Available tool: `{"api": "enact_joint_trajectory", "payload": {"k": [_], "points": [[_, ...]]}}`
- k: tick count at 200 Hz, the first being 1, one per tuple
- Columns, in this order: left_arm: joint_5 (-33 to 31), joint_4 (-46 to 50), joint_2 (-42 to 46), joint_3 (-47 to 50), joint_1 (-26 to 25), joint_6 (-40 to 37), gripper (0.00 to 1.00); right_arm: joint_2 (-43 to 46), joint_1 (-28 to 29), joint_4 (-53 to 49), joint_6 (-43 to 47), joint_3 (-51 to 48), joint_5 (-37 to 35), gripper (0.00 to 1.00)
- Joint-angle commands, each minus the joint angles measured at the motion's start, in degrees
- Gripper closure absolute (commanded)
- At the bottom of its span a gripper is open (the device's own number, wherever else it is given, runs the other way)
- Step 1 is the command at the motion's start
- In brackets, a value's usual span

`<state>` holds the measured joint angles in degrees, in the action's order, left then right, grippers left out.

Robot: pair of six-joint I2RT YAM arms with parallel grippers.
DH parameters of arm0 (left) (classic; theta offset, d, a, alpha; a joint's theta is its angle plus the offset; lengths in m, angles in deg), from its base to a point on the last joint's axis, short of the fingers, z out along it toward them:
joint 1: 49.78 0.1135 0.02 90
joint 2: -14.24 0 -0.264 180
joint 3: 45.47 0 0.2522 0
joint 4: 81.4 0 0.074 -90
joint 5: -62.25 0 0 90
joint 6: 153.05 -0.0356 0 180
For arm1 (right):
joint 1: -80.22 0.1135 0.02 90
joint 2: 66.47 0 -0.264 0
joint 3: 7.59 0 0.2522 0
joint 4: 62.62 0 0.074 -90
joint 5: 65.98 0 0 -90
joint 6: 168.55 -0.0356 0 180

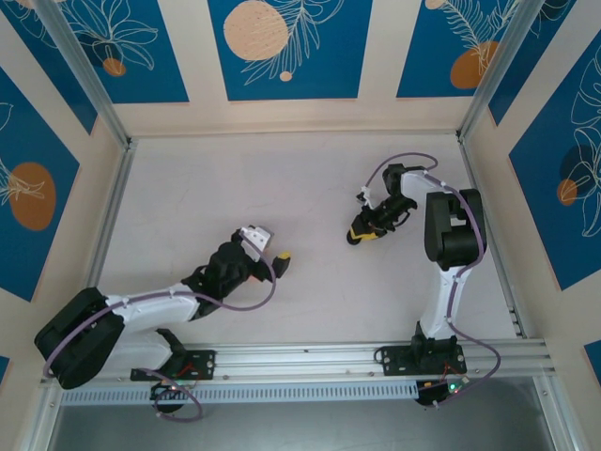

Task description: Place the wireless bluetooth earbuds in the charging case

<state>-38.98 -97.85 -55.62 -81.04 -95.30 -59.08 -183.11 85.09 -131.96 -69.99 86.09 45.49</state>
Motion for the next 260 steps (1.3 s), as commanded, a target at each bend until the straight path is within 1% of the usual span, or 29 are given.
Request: {"api": "enact_joint_trajectory", "payload": {"k": [1,46,85,97,107,130,153,179,193,212,220,229,243,260], "points": [[-1.26,9.13,0.74,-3.17,-0.18,-0.22,0.0,-0.3,-0.62,-1.62,-0.59,0.73,-1.42,0.63],[0.81,19.07,-1.8,-9.63,0.51,2.45,0.0,1.51,-1.09,-2.0,-3.06,0.9,-1.79,0.59],[3.89,25.21,-3.8,-13.72,2.5,9.64,0.01,2.89,-1.09,-2.3,-5.98,2.23,-2.19,0.58],[5.9,27.54,-4.41,-15.07,3.34,12.02,0.0,3.87,-1.02,-1.77,-7.22,2.51,-1.97,0.58],[7.14,30.35,-4.81,-16.59,3.77,12.47,0.01,4.94,-0.88,-1.31,-7.99,2.52,-1.87,0.57],[6.96,37.52,-5.07,-20.27,4.42,12.33,0.02,8.36,0.14,0.45,-8.8,1.88,-2.81,0.55],[6.33,45.71,-5.02,-24.1,5.49,13.18,0.03,13.52,2.57,4.1,-10.71,-1.19,-4.64,0.55],[5.1,57.3,-5.61,-29.96,6.68,18.19,0.05,20.07,6.02,10.64,-15.57,-6.0,-2.48,0.54],[4.98,62.66,-6.65,-33.02,6.83,20.83,0.07,22.73,7.59,13.74,-19.72,-8.05,-5.83,0.53],[6.03,69.54,-9.03,-37.3,6.91,24.63,0.09,26.0,8.9,18.19,-25.38,-11.1,-5.45,0.53],[7.35,71.56,-10.34,-38.78,6.86,25.81,0.11,27.67,9.94,21.05,-27.33,-12.82,-4.53,0.53],[8.49,73.63,-12.02,-40.34,6.9,27.02,0.14,29.62,11.45,24.36,-29.4,-15.11,-4.09,0.51],[9.73,76.09,-14.44,-42.18,6.86,28.83,0.15,32.4,13.96,28.9,-31.5,-18.13,-4.32,0.5],[9.19,78.19,-16.38,-43.19,6.87,30.65,0.15,34.55,16.37,32.34,-33.13,-20.67,-4.6,0.49]]}}
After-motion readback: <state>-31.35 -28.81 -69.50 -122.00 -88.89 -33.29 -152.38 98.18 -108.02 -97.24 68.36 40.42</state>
